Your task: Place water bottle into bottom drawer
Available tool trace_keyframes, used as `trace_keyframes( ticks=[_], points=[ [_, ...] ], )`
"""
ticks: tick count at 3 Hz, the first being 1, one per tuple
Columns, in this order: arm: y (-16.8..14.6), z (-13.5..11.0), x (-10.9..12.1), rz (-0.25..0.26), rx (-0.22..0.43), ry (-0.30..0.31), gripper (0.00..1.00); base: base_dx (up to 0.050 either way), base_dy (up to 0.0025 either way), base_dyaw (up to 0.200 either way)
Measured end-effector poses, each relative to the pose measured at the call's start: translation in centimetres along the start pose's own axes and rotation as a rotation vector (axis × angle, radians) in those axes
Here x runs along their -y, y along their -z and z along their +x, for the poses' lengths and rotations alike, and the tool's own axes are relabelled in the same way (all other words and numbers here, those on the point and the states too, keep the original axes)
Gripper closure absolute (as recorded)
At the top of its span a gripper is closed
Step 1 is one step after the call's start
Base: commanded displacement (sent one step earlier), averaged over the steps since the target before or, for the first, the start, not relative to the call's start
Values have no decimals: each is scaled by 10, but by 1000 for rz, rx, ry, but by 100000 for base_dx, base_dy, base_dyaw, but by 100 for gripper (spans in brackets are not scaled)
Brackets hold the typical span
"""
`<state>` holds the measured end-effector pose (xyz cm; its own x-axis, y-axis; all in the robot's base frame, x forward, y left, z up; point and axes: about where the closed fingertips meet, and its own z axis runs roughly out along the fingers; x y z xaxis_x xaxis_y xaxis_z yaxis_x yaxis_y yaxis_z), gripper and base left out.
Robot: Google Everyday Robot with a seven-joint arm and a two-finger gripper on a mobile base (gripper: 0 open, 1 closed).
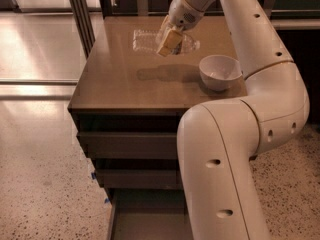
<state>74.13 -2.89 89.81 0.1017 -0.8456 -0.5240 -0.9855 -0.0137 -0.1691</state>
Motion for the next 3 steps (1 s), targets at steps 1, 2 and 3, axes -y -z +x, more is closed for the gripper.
trace_keyframes(
  ticks=[1, 2, 3],
  points=[
    [18, -14, -13, -12, 29, 36, 100, 0, 0, 0],
    [26, -11, -31, -42, 80, 10, 100, 0, 0, 0],
    [52, 0, -50, 3, 155, -46, 100, 0, 0, 0]
  ],
)
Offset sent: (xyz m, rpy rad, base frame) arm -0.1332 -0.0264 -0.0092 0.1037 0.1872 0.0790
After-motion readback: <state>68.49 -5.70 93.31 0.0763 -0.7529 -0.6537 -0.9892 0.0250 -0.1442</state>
